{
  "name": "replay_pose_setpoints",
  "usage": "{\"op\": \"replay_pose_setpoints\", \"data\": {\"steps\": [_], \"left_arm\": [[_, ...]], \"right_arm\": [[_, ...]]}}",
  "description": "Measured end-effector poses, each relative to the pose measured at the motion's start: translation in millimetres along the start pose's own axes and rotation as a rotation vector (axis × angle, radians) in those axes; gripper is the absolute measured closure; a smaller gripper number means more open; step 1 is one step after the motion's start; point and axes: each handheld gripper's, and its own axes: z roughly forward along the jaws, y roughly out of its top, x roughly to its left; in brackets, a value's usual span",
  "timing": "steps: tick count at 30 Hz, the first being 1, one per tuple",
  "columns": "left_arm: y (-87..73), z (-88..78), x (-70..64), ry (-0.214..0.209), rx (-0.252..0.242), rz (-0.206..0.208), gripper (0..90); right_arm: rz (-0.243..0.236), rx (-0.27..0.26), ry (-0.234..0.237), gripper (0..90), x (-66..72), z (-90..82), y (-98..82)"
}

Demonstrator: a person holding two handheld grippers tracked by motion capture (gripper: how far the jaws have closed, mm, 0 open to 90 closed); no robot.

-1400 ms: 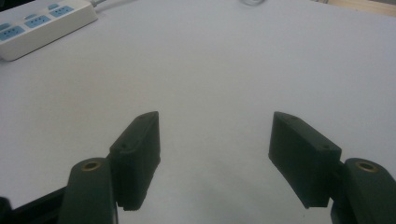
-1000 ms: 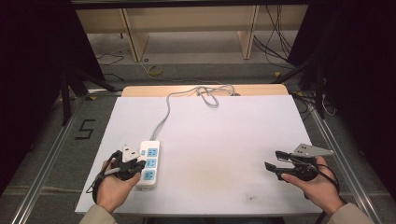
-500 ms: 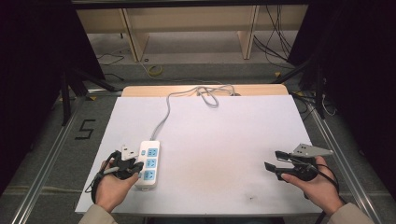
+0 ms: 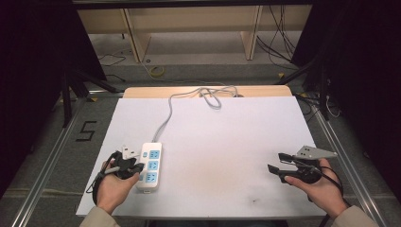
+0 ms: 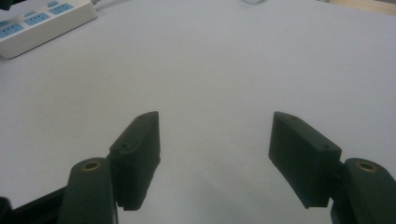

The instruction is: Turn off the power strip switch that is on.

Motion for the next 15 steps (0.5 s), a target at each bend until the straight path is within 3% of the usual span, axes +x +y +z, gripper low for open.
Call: {"op": "replay_pose_setpoints", "data": {"steps": [15], "left_arm": [[5.4, 8.0, 2.5, 0.007, 0.017, -0.011, 90.0]], "right_arm": [[-0.002, 0.001, 0.000, 34.3, 0.0, 0.3, 0.0]]}}
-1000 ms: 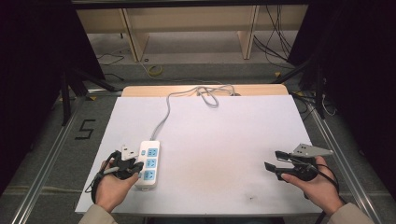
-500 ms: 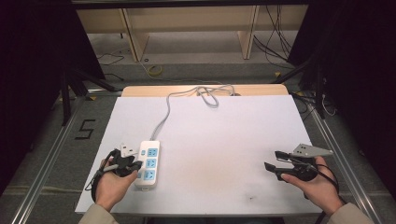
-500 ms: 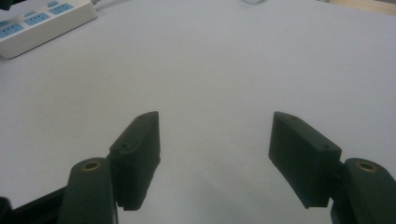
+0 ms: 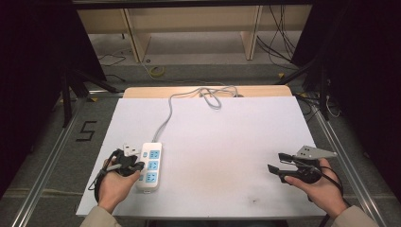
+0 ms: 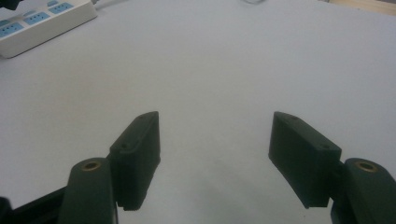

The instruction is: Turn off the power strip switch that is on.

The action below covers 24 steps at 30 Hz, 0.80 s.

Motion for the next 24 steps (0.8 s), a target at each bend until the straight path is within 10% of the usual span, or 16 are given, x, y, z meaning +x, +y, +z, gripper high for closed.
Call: {"op": "replay_pose_setpoints", "data": {"steps": [24], "left_arm": [[7.6, 11.9, 10.8, 0.013, 0.020, -0.031, 90.0]], "right_arm": [[-0.002, 0.004, 0.001, 34.3, 0.4, 0.8, -0.4]]}}
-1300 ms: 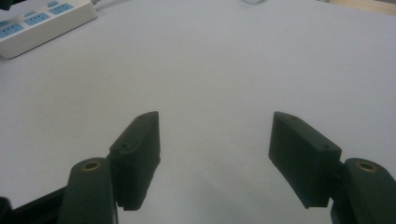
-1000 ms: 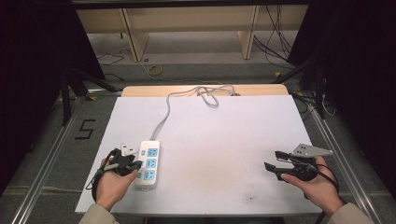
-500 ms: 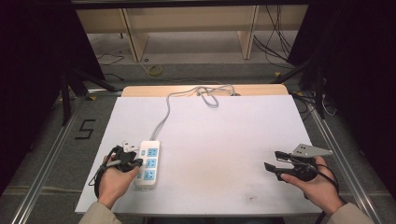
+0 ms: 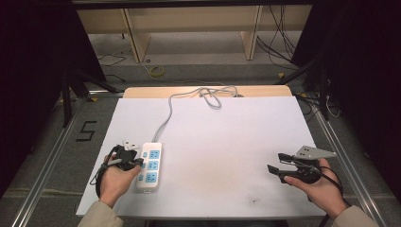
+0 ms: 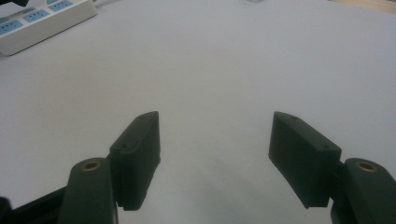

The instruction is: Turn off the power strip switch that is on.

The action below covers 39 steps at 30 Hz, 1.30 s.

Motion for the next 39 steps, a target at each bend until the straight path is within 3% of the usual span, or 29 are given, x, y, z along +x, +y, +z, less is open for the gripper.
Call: {"op": "replay_pose_setpoints", "data": {"steps": [39], "left_arm": [[6.2, 7.1, -7.4, 0.003, 0.042, 0.039, 90.0]], "right_arm": [[-0.004, 0.010, 0.001, 34.2, 0.8, 0.9, -0.1]]}}
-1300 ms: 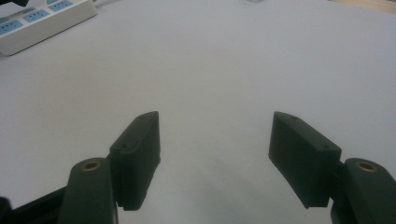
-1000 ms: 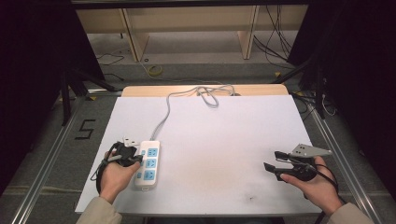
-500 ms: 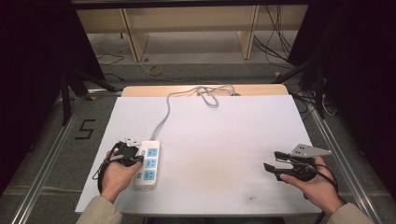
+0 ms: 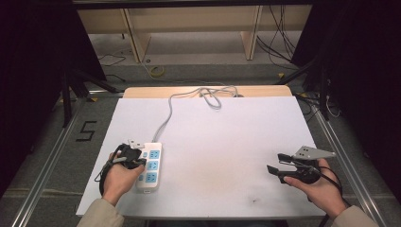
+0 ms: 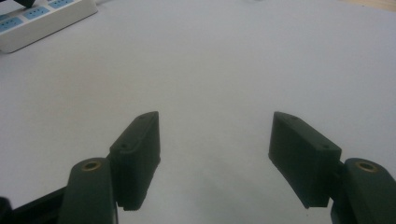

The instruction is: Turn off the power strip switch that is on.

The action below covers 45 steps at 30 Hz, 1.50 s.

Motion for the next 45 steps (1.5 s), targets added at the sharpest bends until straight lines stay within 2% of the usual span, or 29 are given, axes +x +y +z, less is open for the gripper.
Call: {"op": "replay_pose_setpoints", "data": {"steps": [16, 20, 24, 32, 45], "left_arm": [[5.0, 0.1, -0.1, 0.001, 0.044, -0.028, 90.0], [7.8, 0.5, -0.1, 0.001, 0.066, -0.026, 90.0], [10.4, 0.9, -2.5, 0.017, 0.086, 0.003, 90.0], [12.9, 1.4, -1.4, 0.010, 0.103, -0.005, 90.0], [16.5, 2.2, -3.6, 0.020, 0.131, 0.019, 90.0]], "right_arm": [[-0.001, -0.001, 0.001, 34.3, 0.2, 0.1, -0.2], [-0.001, 0.000, 0.002, 34.2, 0.6, 0.3, -0.1], [0.000, -0.001, 0.001, 34.3, 0.5, 0.1, -0.3], [-0.003, 0.004, 0.003, 34.2, 0.3, 0.3, -0.6], [-0.003, 0.008, 0.005, 34.2, 0.6, 0.4, -0.7]]}}
